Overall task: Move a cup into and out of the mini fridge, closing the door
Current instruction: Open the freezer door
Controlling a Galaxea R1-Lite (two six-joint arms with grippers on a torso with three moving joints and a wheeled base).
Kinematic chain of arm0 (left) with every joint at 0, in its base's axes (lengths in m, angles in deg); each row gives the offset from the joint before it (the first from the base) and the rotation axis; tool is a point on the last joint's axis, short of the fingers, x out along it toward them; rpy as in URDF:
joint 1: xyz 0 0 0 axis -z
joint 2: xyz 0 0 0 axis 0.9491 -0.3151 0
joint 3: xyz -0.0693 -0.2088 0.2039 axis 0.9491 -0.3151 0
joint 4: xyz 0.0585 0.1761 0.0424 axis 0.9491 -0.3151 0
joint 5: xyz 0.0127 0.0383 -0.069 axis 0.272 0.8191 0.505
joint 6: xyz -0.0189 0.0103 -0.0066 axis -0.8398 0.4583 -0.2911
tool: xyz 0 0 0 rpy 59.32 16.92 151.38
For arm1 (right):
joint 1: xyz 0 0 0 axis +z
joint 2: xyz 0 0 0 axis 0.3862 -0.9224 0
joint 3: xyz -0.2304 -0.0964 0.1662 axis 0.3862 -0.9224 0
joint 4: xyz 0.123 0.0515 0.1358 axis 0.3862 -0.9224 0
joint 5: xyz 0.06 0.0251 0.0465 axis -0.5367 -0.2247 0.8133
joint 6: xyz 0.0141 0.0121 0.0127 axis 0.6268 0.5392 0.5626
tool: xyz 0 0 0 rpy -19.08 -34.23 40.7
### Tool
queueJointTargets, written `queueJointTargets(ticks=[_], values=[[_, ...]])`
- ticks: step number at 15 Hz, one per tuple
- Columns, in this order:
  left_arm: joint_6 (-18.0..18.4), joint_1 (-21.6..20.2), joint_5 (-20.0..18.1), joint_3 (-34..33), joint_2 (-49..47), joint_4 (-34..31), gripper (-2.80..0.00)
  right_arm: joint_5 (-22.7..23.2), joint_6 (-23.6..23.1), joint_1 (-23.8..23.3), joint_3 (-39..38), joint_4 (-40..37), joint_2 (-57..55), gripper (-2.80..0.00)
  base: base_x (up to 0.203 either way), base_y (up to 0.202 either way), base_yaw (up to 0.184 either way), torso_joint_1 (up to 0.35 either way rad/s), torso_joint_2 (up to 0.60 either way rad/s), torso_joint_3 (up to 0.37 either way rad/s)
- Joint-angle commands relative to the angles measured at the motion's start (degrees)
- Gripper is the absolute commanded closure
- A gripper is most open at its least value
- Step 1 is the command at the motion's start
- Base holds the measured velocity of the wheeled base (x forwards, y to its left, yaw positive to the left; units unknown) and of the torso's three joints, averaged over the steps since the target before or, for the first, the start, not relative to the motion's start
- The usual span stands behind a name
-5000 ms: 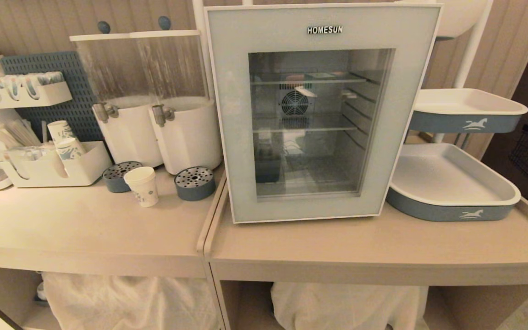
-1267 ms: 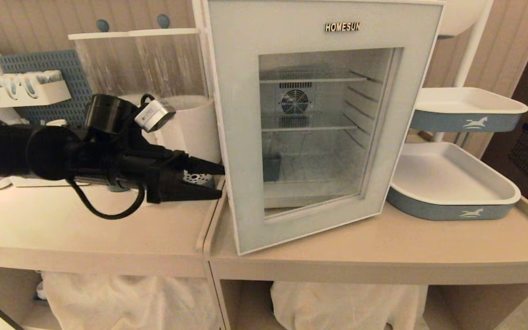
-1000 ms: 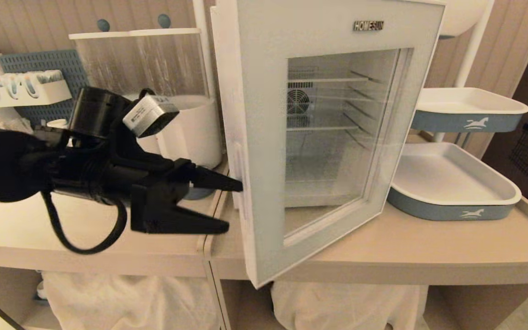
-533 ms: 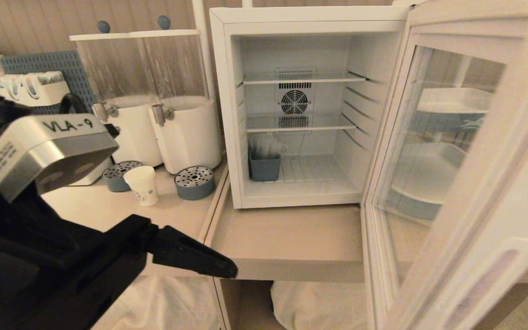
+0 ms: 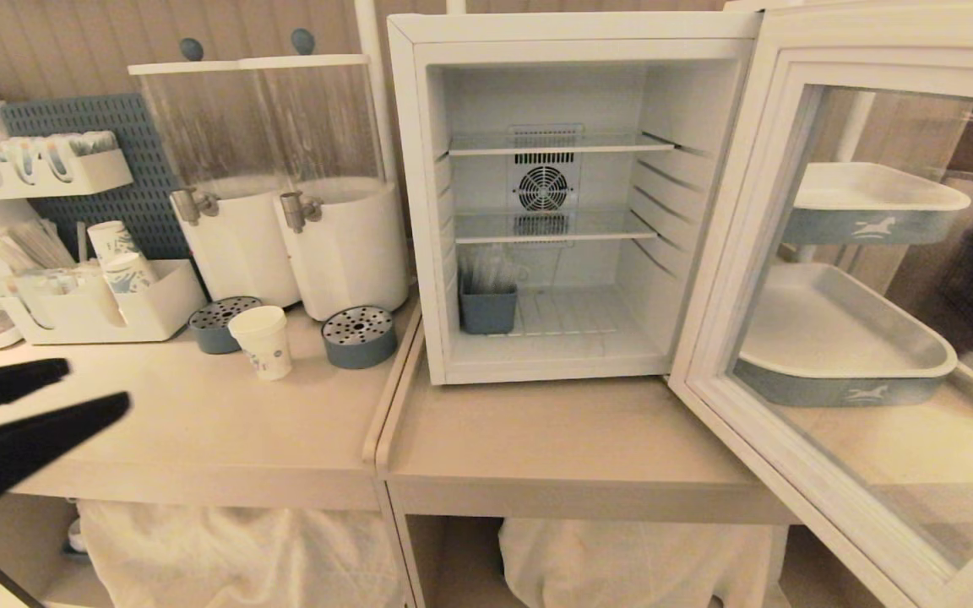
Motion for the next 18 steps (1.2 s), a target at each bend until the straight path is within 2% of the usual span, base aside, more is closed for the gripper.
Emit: queueJointTargets(ticks=[1,3,5,8,10,11,12,13,14,15,16,18], values=[[1.7,-5.4,17.0,-1.3,12.6,-0.6,0.00,0.0,0.0,0.0,0.0,-0.1,-0.1,0.00,0.000,0.000,0.000,0.000,0.00,0.000],[4.0,-6.5,24.5,-2.6,18.2,-2.2,0.00,0.0,0.0,0.0,0.0,-0.1,0.0,0.00,0.000,0.000,0.000,0.000,0.00,0.000],[5.6,-6.6,27.8,-2.7,25.5,-7.3,0.00,0.0,0.0,0.0,0.0,-0.1,-0.1,0.00,0.000,0.000,0.000,0.000,0.00,0.000],[7.9,-5.6,29.4,-4.2,42.0,-18.3,0.00,0.1,0.0,0.0,0.0,-0.1,-0.1,0.00,0.000,0.000,0.000,0.000,0.00,0.000],[7.4,-5.2,29.5,-9.3,47.4,-21.9,0.00,0.0,0.0,0.0,0.0,-0.1,-0.1,0.00,0.000,0.000,0.000,0.000,0.00,0.000],[6.1,-5.1,29.6,-14.3,47.5,-21.7,0.00,0.0,0.0,0.0,0.0,-0.1,-0.1,0.00,0.000,0.000,0.000,0.000,0.00,0.000],[5.2,-5.0,29.5,-19.9,47.3,-19.9,0.00,0.0,0.0,0.0,0.0,-0.1,-0.1,0.00,0.000,0.000,0.000,0.000,0.00,0.000],[4.8,-5.0,28.9,-27.2,47.3,-14.0,0.00,0.1,0.0,0.0,0.0,-0.1,0.0,0.00,0.000,0.000,0.000,0.000,0.00,0.000],[4.5,-5.0,27.0,-34.7,47.2,-6.2,0.00,0.1,0.0,0.0,0.0,-0.1,-0.1,0.00,0.000,0.000,0.000,0.000,0.00,0.000],[3.4,-5.0,24.7,-40.5,47.2,-1.3,0.00,0.1,0.0,0.0,0.0,-0.1,-0.1,0.00,0.000,0.000,0.000,0.000,0.00,0.000],[0.7,-4.9,21.8,-43.8,47.2,2.2,0.00,0.0,0.0,0.0,0.0,-0.1,-0.1,0.00,0.000,0.000,0.000,0.000,0.00,0.000],[-1.1,-4.8,17.3,-43.6,47.1,3.0,0.00,0.0,0.0,0.0,0.0,-0.1,0.0,0.00,0.000,0.000,0.000,0.000,0.00,0.000]])
